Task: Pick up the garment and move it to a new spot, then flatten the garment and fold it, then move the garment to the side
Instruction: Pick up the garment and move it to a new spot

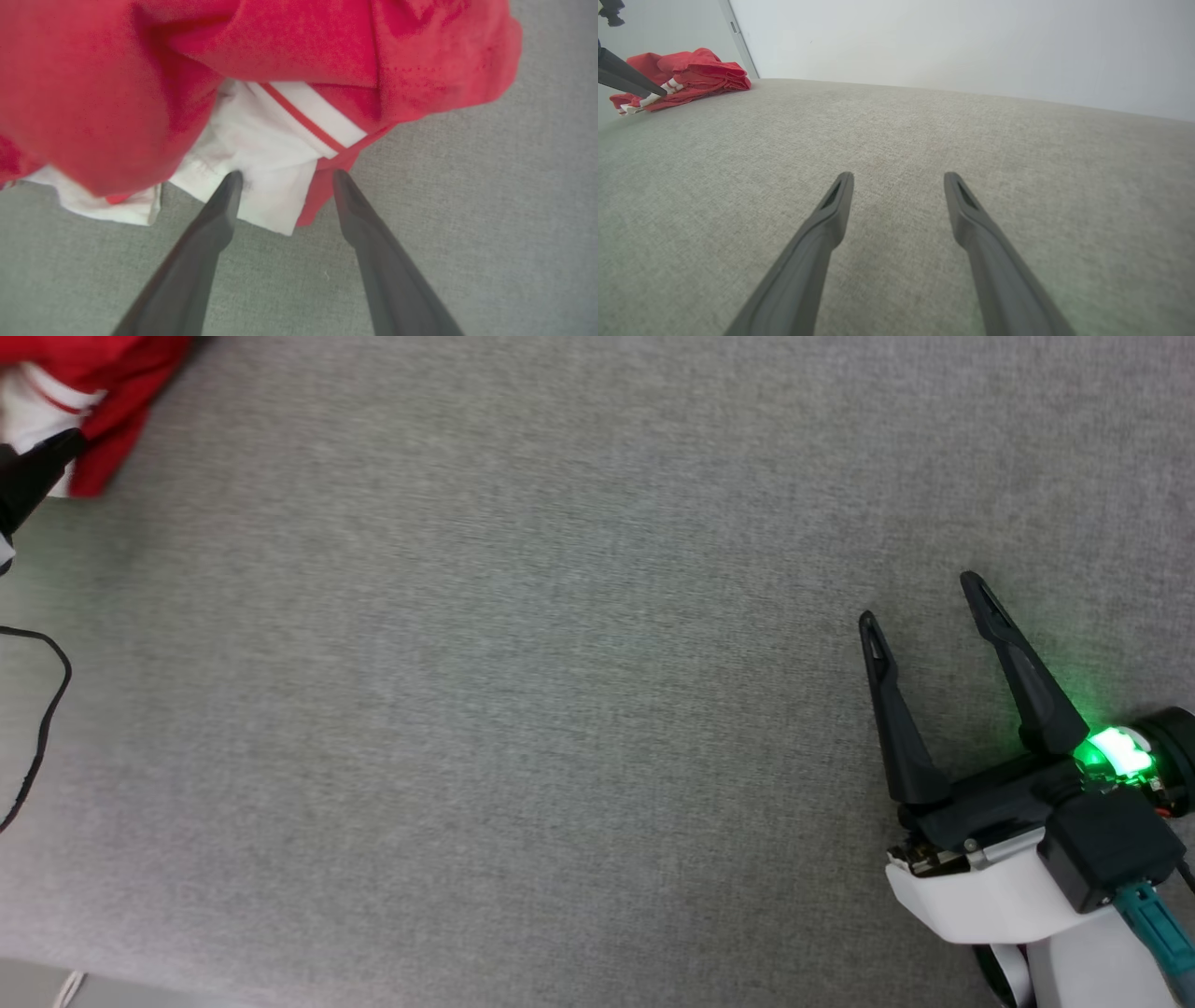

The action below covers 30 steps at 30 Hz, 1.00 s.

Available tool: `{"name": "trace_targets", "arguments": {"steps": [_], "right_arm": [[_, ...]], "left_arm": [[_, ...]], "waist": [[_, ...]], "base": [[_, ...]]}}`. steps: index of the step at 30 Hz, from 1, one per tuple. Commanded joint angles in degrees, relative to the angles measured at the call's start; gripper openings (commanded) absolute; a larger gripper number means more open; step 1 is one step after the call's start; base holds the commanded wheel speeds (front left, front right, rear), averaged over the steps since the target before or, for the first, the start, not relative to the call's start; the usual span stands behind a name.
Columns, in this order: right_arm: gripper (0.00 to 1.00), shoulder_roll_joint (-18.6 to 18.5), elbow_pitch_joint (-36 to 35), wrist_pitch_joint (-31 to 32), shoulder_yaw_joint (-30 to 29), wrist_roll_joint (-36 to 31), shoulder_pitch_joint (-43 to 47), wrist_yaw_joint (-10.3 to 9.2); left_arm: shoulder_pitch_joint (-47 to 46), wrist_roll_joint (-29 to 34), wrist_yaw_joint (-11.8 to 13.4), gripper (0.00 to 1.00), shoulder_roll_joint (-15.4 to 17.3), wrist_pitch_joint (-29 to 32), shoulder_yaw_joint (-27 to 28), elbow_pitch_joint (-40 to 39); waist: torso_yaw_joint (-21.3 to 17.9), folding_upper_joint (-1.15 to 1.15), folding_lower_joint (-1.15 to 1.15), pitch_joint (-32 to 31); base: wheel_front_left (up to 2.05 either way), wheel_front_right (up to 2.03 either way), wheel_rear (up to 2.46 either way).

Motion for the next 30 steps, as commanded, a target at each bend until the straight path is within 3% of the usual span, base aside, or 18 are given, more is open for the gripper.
{"name": "trace_targets", "arguments": {"steps": [1, 8, 9, 10, 11, 21, 30], "right_arm": [[1.00, -0.34, 1.57, 0.38, -0.79, -0.07, 0.31, -0.11], [1.00, 0.50, 2.52, 0.79, 0.41, -0.48, 0.90, -0.11], [1.00, 0.60, 2.65, 0.79, 0.51, -0.53, 0.88, -0.11], [1.00, 0.71, 2.78, 0.79, 0.68, -0.59, 0.88, -0.11], [1.00, 0.79, 2.97, 0.80, 0.82, -0.51, 0.87, -0.11], [1.00, 1.38, 4.13, 0.50, 1.31, -0.30, 0.00, -0.11], [1.00, 2.37, 6.85, 0.16, 2.57, 1.36, 0.19, -0.08]], "left_arm": [[-1.15, -0.37, -0.06, 1.00, -0.16, 1.21, -0.91, 1.18], [-3.01, -3.08, -0.06, 1.00, -0.04, 4.84, -4.31, 5.86], [-2.81, -3.42, -0.06, 0.73, -0.28, 5.41, -4.99, 6.28], [-2.66, -3.83, -0.06, 0.07, -0.27, 5.93, -5.62, 6.54], [-2.73, -4.20, -0.06, 0.00, -0.29, 6.19, -6.24, 6.61], [-2.95, -8.00, -0.07, 0.00, 1.82, -0.67, -7.77, 4.34], [-0.43, -9.70, -0.07, 0.00, 5.42, -10.92, -11.67, -8.84]], "waist": [[-1.44, 0.00, -0.01, 2.01], [-3.01, 0.00, -0.01, 4.24], [-3.11, 0.00, -0.01, 4.34], [-3.23, 0.00, -0.01, 4.39], [-3.34, 0.00, -0.01, 4.36], [-3.88, 0.00, -0.01, -1.88], [-5.40, 0.00, -0.01, -12.61]], "base": [[0.00, 0.00, 0.00], [0.00, 0.00, 0.00], [0.00, 0.00, 0.00], [0.00, 0.00, 0.00], [0.00, 0.00, 0.00], [0.00, 0.00, 0.00], [0.00, 0.00, 0.00]]}}
